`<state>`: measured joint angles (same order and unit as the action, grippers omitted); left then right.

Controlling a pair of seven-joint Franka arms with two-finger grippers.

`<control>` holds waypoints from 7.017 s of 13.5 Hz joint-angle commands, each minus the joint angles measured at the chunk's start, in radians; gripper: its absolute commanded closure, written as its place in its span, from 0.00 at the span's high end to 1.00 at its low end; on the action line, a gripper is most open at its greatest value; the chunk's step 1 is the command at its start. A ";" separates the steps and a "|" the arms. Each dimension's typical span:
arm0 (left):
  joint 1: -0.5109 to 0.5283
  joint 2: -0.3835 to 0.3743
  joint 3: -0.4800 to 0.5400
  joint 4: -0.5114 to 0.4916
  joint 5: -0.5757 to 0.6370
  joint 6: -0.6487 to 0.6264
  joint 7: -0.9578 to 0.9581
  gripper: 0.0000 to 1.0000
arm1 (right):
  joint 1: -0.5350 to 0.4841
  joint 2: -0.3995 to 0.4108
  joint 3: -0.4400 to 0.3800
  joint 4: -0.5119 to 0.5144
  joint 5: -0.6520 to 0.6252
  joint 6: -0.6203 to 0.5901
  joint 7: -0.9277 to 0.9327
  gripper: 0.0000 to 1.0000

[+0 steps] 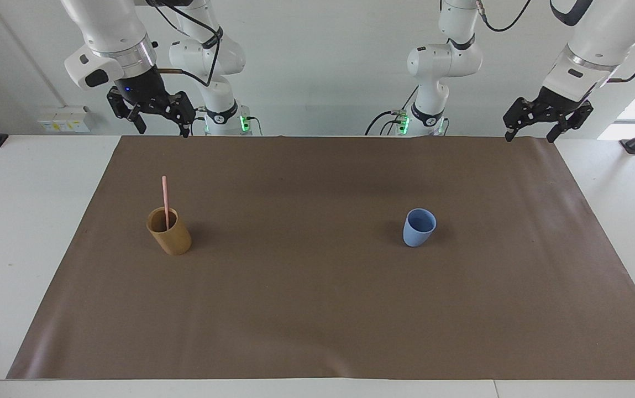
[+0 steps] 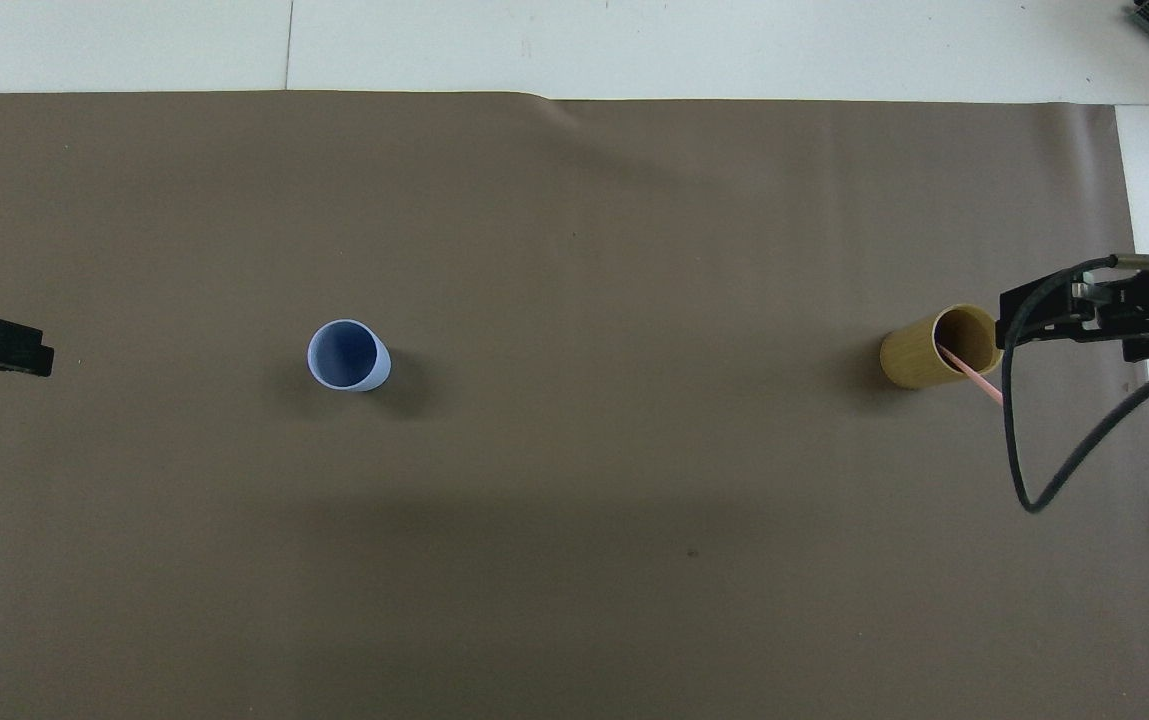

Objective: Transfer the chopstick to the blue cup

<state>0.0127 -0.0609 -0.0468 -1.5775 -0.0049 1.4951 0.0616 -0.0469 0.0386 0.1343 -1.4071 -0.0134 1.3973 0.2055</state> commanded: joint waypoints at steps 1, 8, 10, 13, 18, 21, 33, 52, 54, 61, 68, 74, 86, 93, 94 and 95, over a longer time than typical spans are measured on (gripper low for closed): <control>0.021 -0.013 -0.004 -0.006 -0.010 -0.012 0.007 1.00 | -0.017 -0.013 0.005 -0.015 0.023 0.005 -0.024 1.00; 0.045 -0.026 -0.002 -0.019 -0.010 -0.009 0.003 1.00 | -0.017 -0.011 0.005 -0.015 0.023 0.005 -0.024 1.00; 0.050 -0.031 -0.002 -0.032 -0.010 -0.009 0.004 1.00 | -0.017 -0.011 0.005 -0.015 0.023 0.005 -0.024 1.00; 0.038 -0.034 -0.004 -0.044 -0.010 0.007 0.003 1.00 | -0.017 -0.013 0.005 -0.015 0.023 0.005 -0.024 1.00; 0.036 -0.031 -0.007 -0.087 -0.010 0.023 0.001 1.00 | -0.017 -0.011 0.005 -0.015 0.023 0.005 -0.024 1.00; 0.018 -0.026 -0.008 -0.153 -0.010 0.094 0.001 1.00 | -0.017 -0.011 0.005 -0.015 0.023 0.005 -0.024 1.00; -0.128 0.067 -0.012 -0.346 -0.012 0.419 -0.229 1.00 | -0.017 -0.011 0.005 -0.015 0.023 0.005 -0.024 1.00; -0.244 0.201 -0.012 -0.490 -0.014 0.683 -0.519 0.40 | -0.028 -0.011 0.005 -0.015 0.023 0.005 -0.025 1.00; -0.241 0.201 -0.013 -0.487 -0.029 0.682 -0.534 0.00 | -0.036 -0.011 0.005 -0.015 0.023 0.006 -0.024 1.00; -0.257 0.233 -0.013 -0.290 -0.032 0.497 -0.574 0.00 | -0.034 -0.011 0.005 -0.015 0.023 0.018 -0.024 1.00; -0.467 0.263 -0.019 -0.123 -0.067 0.490 -0.905 0.00 | -0.030 -0.006 0.005 -0.018 0.015 0.083 -0.029 1.00; -0.596 0.460 -0.019 0.076 -0.104 0.508 -0.977 0.00 | -0.034 0.001 0.005 -0.044 0.004 0.132 -0.035 1.00; -0.717 0.609 -0.016 0.134 -0.058 0.594 -1.114 0.04 | -0.114 -0.160 0.004 -0.645 -0.092 0.566 -0.163 1.00; -0.711 0.593 -0.010 0.120 -0.049 0.587 -1.111 1.00 | -0.116 -0.181 0.004 -0.727 -0.138 0.628 -0.258 0.95; -0.697 0.569 -0.008 0.119 -0.049 0.561 -1.109 1.00 | -0.116 -0.184 0.004 -0.733 -0.138 0.623 -0.273 0.84; -0.665 0.528 -0.008 0.119 -0.049 0.510 -1.103 1.00 | -0.116 -0.190 0.004 -0.742 -0.138 0.621 -0.300 0.74</control>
<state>-0.6845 0.5312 -0.0634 -1.4581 -0.0746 2.0781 -1.0318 -0.1427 -0.1124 0.1296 -2.1031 -0.1424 2.0009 -0.0373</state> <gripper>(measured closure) 0.419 0.048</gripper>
